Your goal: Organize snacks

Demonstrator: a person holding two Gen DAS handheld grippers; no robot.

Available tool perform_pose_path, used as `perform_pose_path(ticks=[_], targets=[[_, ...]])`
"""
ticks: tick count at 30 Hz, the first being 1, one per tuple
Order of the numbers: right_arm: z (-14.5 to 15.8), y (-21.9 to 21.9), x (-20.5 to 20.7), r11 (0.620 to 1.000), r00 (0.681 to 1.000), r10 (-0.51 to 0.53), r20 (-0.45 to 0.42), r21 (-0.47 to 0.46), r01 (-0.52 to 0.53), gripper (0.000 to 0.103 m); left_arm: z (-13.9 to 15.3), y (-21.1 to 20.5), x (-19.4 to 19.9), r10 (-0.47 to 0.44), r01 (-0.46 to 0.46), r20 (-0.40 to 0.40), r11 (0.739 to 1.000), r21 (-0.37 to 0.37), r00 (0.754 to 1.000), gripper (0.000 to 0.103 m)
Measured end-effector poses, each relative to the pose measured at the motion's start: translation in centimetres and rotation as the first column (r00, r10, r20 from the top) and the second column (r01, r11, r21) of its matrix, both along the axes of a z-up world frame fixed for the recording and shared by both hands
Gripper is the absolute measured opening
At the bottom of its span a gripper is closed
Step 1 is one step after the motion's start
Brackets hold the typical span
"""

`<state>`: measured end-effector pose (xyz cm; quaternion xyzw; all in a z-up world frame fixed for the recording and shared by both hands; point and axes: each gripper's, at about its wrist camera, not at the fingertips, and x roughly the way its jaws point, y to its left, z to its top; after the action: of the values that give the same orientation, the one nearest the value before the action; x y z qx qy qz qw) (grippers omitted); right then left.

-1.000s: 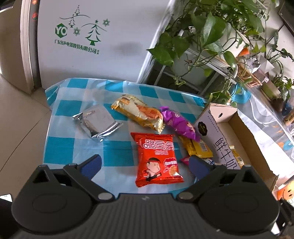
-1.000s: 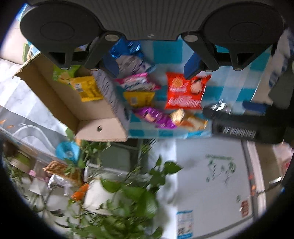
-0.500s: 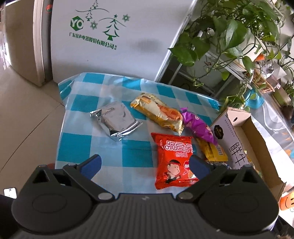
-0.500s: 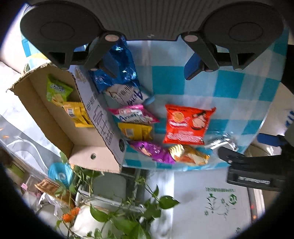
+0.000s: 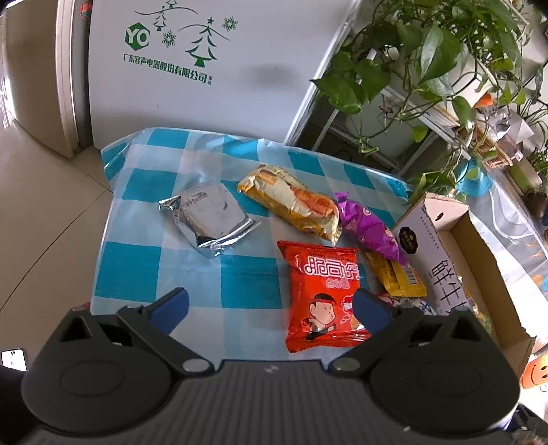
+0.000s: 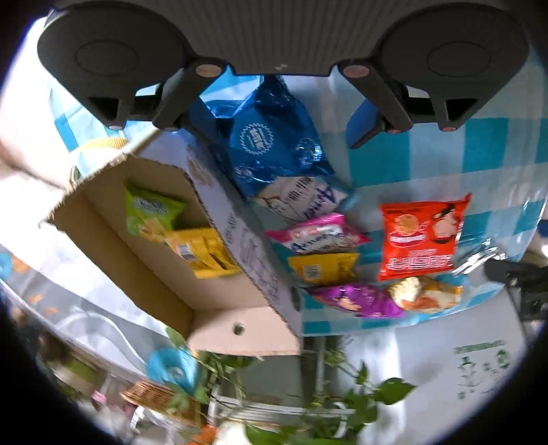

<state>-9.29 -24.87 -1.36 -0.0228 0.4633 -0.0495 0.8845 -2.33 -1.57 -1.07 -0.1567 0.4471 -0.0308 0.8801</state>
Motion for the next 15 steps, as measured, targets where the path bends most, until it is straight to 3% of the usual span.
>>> perform_pose_path(ticks=[3, 7, 11, 15], targets=[[0.6, -0.3, -0.3, 0.999, 0.999, -0.023, 0.035, 0.025, 0.022, 0.087, -0.3, -0.4, 0.3, -0.009, 0.009, 0.001, 1.0, 0.005, 1.0, 0.101], [-0.4, -1.2, 0.6, 0.995, 0.996, -0.092, -0.011, 0.037, 0.092, 0.088, -0.7, -1.4, 1.1, -0.034, 0.034, 0.016, 0.999, 0.013, 0.999, 0.101], [-1.4, -2.2, 1.3, 0.979, 0.987, -0.158, -0.029, 0.128, 0.16, 0.09, -1.6, -2.4, 2.1, -0.059, 0.059, 0.01, 0.998, 0.007, 0.998, 0.101], [-1.5, -0.6, 1.3, 0.987, 0.998, -0.054, -0.01, 0.151, 0.055, 0.09, -2.5, -3.1, 3.1, -0.066, 0.066, -0.006, 0.998, 0.011, 0.998, 0.101]])
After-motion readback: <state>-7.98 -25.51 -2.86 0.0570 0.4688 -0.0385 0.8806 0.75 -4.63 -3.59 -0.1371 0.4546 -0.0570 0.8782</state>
